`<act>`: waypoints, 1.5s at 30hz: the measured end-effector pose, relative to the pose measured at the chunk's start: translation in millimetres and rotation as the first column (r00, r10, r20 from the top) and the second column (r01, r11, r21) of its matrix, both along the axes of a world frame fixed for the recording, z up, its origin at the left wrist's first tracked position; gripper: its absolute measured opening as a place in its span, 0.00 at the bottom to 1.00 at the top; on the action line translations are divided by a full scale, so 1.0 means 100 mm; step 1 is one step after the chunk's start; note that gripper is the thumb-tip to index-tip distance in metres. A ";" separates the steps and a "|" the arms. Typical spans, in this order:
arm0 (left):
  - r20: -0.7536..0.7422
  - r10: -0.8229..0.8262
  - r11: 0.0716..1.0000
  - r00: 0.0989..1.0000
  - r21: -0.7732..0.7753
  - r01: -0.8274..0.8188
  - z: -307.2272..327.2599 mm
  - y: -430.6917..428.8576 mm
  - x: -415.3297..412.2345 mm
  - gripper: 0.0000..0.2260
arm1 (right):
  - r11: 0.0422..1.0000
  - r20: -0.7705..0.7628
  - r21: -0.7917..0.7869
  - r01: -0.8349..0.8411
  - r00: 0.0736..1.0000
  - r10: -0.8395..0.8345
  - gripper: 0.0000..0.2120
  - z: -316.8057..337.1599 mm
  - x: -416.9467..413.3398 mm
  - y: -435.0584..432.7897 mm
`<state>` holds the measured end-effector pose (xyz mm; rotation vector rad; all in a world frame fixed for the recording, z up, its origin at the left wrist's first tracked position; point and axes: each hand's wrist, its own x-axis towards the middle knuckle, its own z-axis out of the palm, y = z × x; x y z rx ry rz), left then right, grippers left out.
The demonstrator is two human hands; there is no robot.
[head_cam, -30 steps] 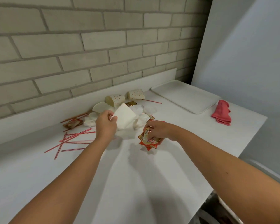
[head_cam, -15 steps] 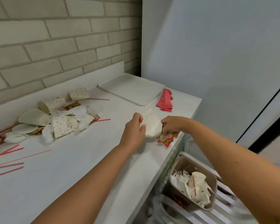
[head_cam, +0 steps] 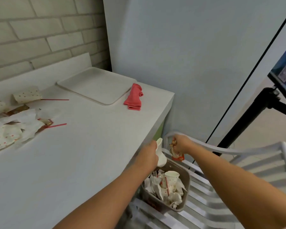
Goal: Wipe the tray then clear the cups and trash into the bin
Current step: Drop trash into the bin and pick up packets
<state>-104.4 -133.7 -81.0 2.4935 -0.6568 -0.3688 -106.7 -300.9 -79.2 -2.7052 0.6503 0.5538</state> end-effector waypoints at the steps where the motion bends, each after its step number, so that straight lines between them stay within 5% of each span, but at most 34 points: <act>1: -0.019 0.007 0.999 1.000 0.033 -0.006 -0.09 -0.05 0.00 0.12 | 1.000 -0.002 -0.002 0.025 1.000 -0.025 0.09 -0.09 -0.05 -0.06; 12: -0.138 -0.026 0.974 0.990 0.219 0.056 -0.76 -0.44 0.07 0.20 | 0.987 -0.175 0.021 0.158 0.973 -0.152 0.16 -0.78 -0.37 -0.46; 27: -0.130 -0.026 0.976 0.991 0.209 0.053 -0.85 -0.49 0.17 0.22 | 0.973 -0.345 0.125 0.196 0.928 -0.142 0.14 -1.03 -0.37 -0.41; 39: 0.079 -0.040 0.986 0.996 -0.159 0.053 -0.09 -0.37 0.17 0.09 | 0.972 -0.344 0.213 -0.095 0.924 0.166 0.13 -0.09 0.18 0.06; 45: 0.252 0.177 0.925 0.951 -0.374 -0.072 0.31 0.19 0.29 0.08 | 0.926 -0.178 0.231 -0.298 0.923 0.341 0.13 0.76 0.44 0.60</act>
